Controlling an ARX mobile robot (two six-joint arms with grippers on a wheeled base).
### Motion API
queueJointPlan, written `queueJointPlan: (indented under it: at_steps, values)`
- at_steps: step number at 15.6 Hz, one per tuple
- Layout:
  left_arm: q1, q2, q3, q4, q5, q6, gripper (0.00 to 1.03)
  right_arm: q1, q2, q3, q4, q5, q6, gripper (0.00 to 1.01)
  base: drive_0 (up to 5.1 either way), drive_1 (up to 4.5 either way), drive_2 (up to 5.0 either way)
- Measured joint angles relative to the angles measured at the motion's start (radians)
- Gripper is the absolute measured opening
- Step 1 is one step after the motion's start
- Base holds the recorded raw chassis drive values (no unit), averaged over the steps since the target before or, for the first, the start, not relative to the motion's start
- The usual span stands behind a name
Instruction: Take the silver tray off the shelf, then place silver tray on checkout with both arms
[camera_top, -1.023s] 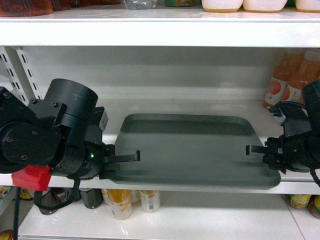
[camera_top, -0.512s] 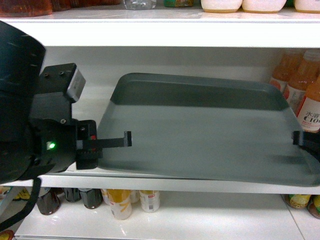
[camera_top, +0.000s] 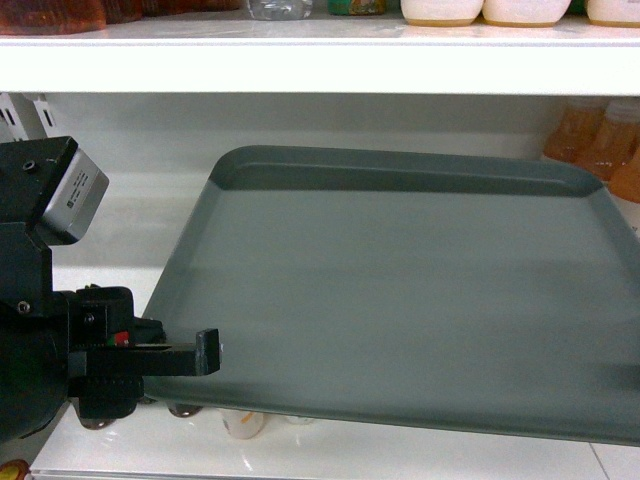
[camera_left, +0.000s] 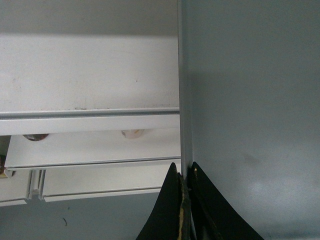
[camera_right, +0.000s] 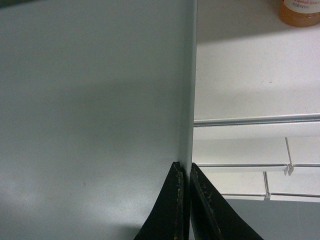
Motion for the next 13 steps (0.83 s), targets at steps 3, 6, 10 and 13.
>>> queueJointPlan:
  at_steps: [3,6,10,13]
  values:
    - [0.001,0.003,0.0,0.005,0.0,0.0,0.03,0.0,0.006,0.003,0.003,0.0,0.0,0.03,0.1,-4.2,4.4]
    - [0.001,0.004,-0.001,0.005,-0.001,0.0,0.03,0.0,0.006,0.003,0.003,0.0,0.0,0.03,0.0,-4.25,4.3]
    - [0.001,0.003,-0.001,-0.004,-0.003,0.0,0.03,0.0,0.006,0.003,-0.004,-0.001,0.0,0.03,0.1,-4.23,4.4]
    - [0.001,0.005,-0.001,-0.006,-0.005,0.0,0.03,0.001,0.008,0.002,-0.006,-0.003,0.0,0.03,0.1,-4.25,4.4]
